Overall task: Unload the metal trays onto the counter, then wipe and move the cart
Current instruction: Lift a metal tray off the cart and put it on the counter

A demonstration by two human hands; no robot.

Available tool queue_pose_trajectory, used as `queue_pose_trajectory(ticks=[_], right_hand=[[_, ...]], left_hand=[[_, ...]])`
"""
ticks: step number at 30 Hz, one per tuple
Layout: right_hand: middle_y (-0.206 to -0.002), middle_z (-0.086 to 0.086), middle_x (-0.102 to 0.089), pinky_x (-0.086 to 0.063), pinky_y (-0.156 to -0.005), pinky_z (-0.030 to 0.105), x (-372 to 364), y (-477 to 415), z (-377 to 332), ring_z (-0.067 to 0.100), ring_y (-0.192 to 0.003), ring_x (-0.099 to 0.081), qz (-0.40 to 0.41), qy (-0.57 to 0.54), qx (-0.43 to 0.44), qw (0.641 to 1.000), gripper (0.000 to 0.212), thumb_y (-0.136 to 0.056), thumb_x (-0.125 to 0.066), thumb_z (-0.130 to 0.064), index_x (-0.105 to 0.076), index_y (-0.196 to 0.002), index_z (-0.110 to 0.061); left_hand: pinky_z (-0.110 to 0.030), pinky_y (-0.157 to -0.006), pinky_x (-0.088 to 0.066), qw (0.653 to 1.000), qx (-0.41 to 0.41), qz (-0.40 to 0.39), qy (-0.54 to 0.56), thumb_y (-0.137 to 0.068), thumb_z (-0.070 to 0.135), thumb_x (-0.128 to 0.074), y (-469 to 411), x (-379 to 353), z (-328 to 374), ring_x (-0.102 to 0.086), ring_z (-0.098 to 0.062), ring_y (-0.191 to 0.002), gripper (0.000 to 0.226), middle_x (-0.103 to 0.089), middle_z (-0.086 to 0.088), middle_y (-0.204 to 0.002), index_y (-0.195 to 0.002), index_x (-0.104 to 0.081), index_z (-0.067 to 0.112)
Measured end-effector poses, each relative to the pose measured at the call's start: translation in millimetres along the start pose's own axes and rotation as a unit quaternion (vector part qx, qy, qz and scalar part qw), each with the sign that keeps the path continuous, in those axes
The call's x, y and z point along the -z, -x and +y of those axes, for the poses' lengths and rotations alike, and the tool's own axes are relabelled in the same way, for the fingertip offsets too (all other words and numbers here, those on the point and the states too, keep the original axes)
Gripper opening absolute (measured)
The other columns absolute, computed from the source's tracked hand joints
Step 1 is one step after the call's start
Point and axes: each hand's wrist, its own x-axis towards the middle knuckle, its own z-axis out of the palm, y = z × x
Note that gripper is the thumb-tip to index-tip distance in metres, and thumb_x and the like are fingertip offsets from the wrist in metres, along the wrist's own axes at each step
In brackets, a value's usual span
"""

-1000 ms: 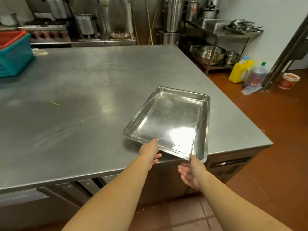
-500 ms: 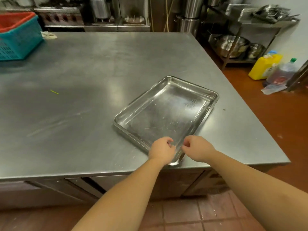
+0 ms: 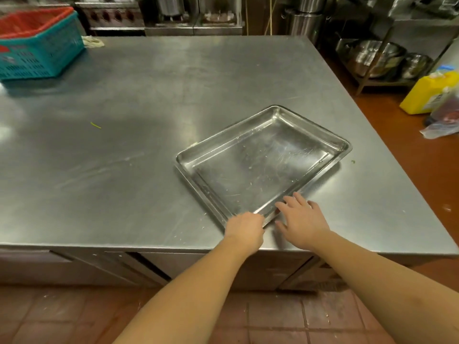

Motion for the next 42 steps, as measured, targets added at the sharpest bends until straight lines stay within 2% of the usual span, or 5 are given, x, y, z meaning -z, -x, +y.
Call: queue_pose_trajectory(ticks=[15, 21, 27, 33, 42], right_hand=[[-0.153, 0.0, -0.032, -0.022, -0.112, 0.042, -17.1, 21.5, -36.7, 0.023, -0.14, -0.028, 0.068, -0.06, 0.012, 0.996, 0.064, -0.093, -0.027, -0.056, -0.025, -0.149, -0.024], [-0.162, 0.0, 0.0, -0.003, -0.117, 0.051, -22.7, 41.3, 23.7, 0.021, -0.148, 0.005, -0.001, -0.061, -0.129, 0.99, 0.065, -0.098, -0.02, -0.056, -0.002, -0.153, -0.026], [-0.151, 0.003, -0.033, -0.02, -0.113, 0.047, -25.8, 35.0, 11.8, 0.026, -0.143, -0.02, 0.037, -0.07, -0.149, 0.986, 0.059, -0.097, -0.031, -0.051, -0.028, -0.148, -0.021], [-0.088, 0.009, -0.067, -0.05, -0.081, 0.04, -37.5, 40.9, -15.9, 0.031, -0.088, -0.062, 0.137, -0.046, -0.106, 0.984, 0.028, -0.089, -0.057, -0.036, -0.068, -0.1, -0.013], [-0.147, 0.007, -0.043, -0.01, -0.116, 0.042, -63.4, 52.5, -31.1, 0.029, -0.143, -0.026, 0.128, -0.106, -0.127, 0.978, 0.063, -0.095, -0.011, -0.049, -0.05, -0.137, -0.024]], left_hand=[[-0.036, -0.083, -0.043, 0.999, 0.015, 0.028, -0.004, -0.095, 0.041, -0.043, 25.3, 11.8, -104.0, -0.057, -0.028, -0.095, 0.026, -0.067, -0.005, -0.097, -0.089, -0.055, 0.019], [-0.036, -0.108, -0.029, 0.995, -0.067, 0.056, 0.04, -0.097, 0.041, -0.041, 5.3, -1.3, -37.8, -0.041, -0.021, -0.13, 0.046, -0.049, 0.004, -0.142, -0.142, -0.041, 0.028], [-0.032, -0.109, -0.022, 0.993, -0.061, 0.06, 0.077, -0.099, 0.037, -0.041, -0.8, -14.3, -15.7, -0.041, -0.019, -0.131, 0.044, -0.048, 0.006, -0.143, -0.142, -0.041, 0.029], [-0.032, -0.102, -0.034, 0.987, -0.04, 0.092, 0.127, -0.098, 0.029, -0.048, 14.3, -11.5, -51.3, -0.053, -0.016, -0.118, 0.031, -0.063, 0.012, -0.126, -0.126, -0.06, 0.03], [-0.032, -0.098, -0.034, 0.982, -0.02, 0.076, 0.17, -0.098, 0.038, -0.05, 40.6, -18.9, -59.0, -0.055, -0.014, -0.112, 0.028, -0.067, 0.011, -0.117, -0.122, -0.064, 0.036]])
